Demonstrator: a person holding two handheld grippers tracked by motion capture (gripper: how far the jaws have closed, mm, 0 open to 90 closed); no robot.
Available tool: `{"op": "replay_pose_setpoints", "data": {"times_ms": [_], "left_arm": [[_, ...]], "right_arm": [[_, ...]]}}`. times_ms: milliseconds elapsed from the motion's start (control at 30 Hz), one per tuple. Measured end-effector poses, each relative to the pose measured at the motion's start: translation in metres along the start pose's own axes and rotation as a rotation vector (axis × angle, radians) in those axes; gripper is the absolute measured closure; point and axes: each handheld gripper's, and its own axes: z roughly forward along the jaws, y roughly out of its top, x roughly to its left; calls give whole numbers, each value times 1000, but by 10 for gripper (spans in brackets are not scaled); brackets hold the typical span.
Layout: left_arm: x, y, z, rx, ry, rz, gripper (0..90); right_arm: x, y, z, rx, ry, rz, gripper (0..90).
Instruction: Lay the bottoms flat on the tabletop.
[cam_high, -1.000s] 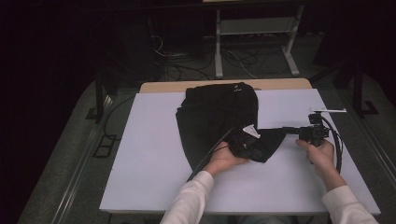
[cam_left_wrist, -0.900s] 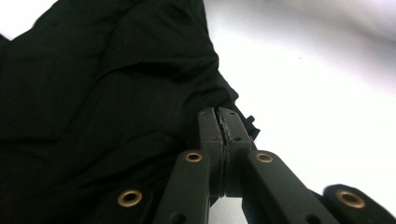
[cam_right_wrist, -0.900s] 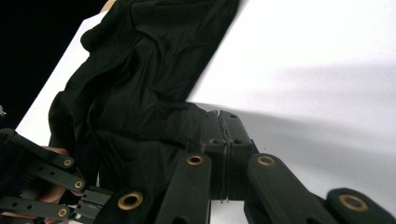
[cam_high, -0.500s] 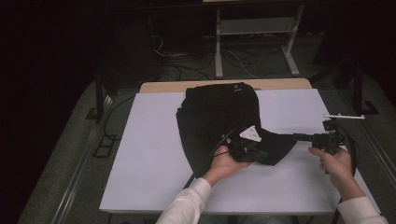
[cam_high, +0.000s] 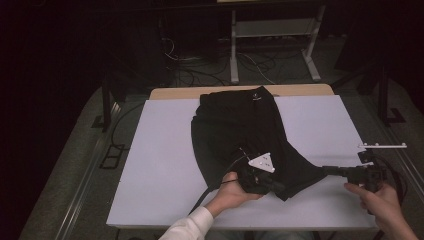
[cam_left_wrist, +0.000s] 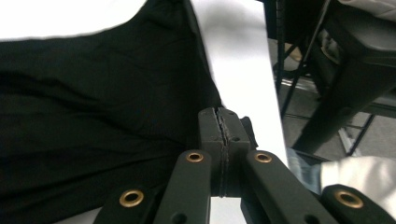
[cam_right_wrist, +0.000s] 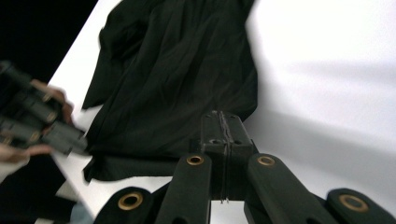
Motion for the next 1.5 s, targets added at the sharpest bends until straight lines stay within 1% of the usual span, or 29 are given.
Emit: {"op": "replay_pose_setpoints", "data": {"times_ms": [133, 233, 333, 400, 467, 633, 733, 967, 1100, 1233, 1333, 1367, 1400, 1433, 1467, 1500], "left_arm": [[-1, -8, 0, 2, -14, -20, 896], [-3, -10, 1, 5, -31, -19, 895], [-5, -11, 4, 16, -45, -15, 895], [-7, -11, 7, 16, -62, -19, 895], [-9, -11, 8, 25, -78, -15, 895], [-12, -14, 11, 61, -115, -11, 896], [-14, -15, 12, 73, -134, -6, 896], [-21, -17, 14, 87, -160, -4, 897], [-25, -18, 14, 110, -179, 11, 897], [-28, -20, 13, 124, -186, 12, 897], [-26, -22, 14, 124, -180, -22, 885], [-25, -22, 14, 125, -174, -28, 870], [-24, -22, 14, 114, -170, -42, 800], [-24, -22, 13, 103, -168, -56, 712], [-23, -22, 11, 95, -174, -67, 662], [-23, -22, 9, 89, -171, -71, 637]], "right_arm": [[4, -11, -2, 45, 3, -22, 885], [6, -18, -4, 73, 2, -37, 885], [5, -26, -7, 90, 6, -34, 885], [4, -30, -10, 99, 10, -31, 885], [3, -33, -12, 110, 14, -31, 885], [5, -43, -16, 137, 28, -36, 885], [6, -48, -17, 156, 23, -41, 885], [5, -58, -21, 175, 32, -26, 885], [8, -62, -23, 186, 42, -33, 885], [11, -65, -23, 201, 47, -36, 885], [12, -66, -21, 213, 47, -40, 880], [12, -66, -20, 217, 46, -39, 845], [13, -66, -20, 216, 35, -40, 757], [14, -65, -20, 213, 18, -53, 696], [15, -65, -19, 208, -2, -69, 629], [16, -65, -19, 200, -16, -78, 604]]}}
